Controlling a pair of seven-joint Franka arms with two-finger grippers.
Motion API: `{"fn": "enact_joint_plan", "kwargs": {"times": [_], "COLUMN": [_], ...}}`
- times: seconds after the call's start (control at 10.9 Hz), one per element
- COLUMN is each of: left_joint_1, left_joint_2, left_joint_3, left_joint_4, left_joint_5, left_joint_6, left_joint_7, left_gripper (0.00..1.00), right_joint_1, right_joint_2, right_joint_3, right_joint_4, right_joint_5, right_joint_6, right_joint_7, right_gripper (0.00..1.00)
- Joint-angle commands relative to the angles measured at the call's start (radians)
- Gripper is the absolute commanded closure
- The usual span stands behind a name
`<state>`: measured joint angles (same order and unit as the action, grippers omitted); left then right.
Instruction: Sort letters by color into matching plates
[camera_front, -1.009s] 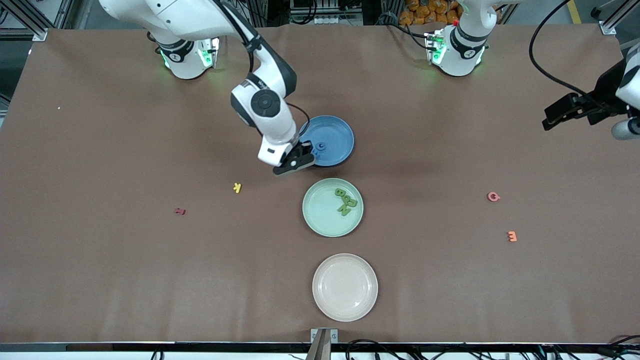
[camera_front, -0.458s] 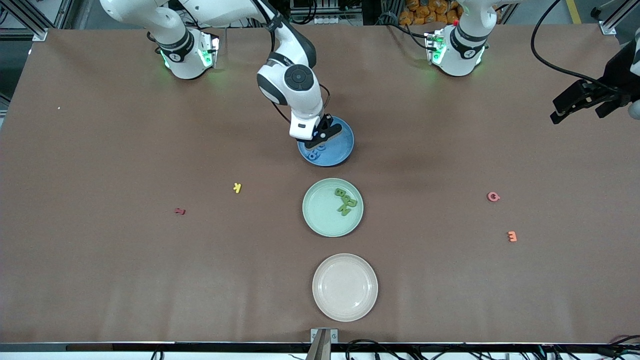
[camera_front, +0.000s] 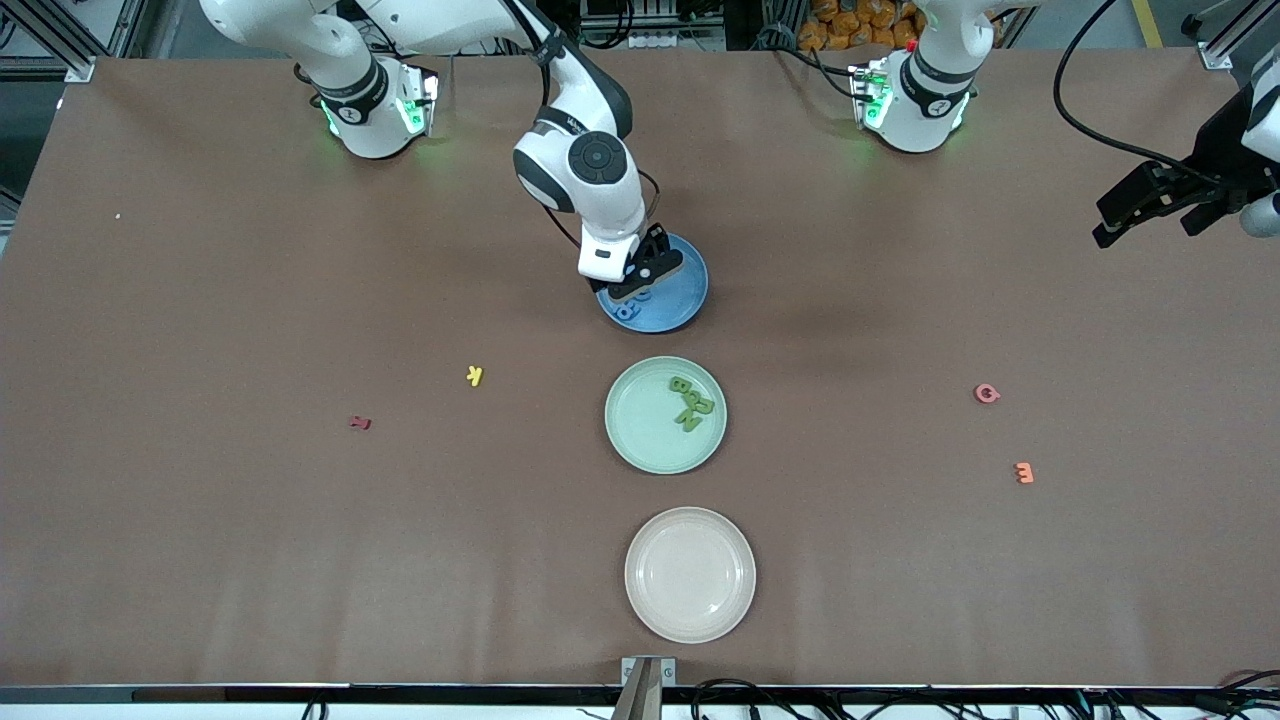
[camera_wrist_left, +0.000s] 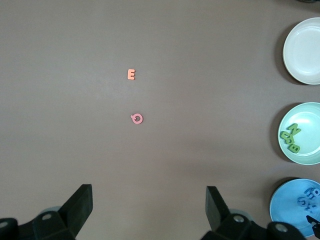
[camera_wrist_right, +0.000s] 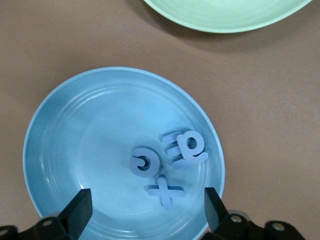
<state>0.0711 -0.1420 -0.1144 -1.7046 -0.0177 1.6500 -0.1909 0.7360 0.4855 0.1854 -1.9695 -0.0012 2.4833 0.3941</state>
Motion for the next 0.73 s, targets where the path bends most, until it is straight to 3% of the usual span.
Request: {"fn": "enact_joint_plan", "kwargs": {"times": [0.0,0.64], "left_joint_1": [0.007,-0.004], "left_joint_2": [0.007,0.009], "left_joint_3": [-0.001,-0.011], "left_joint_4": [0.002,0.029], "left_joint_5": [-0.01,0.088], "left_joint_6": [0.011,-0.033], "left_joint_7": [0.103,0.122], "left_gripper": [0.0,0.0], "right_joint_1": [-0.043,-0.242], "right_joint_2": [-0.016,-0.018], "right_joint_3": [0.002,-0.082], "right_joint_4": [0.024,0.086], "right_joint_5": [-0.008,-0.049], "right_joint_6": [-0.093,-0.187], "right_joint_7": [-0.003,-0.04], "right_gripper": [0.0,0.0]}}
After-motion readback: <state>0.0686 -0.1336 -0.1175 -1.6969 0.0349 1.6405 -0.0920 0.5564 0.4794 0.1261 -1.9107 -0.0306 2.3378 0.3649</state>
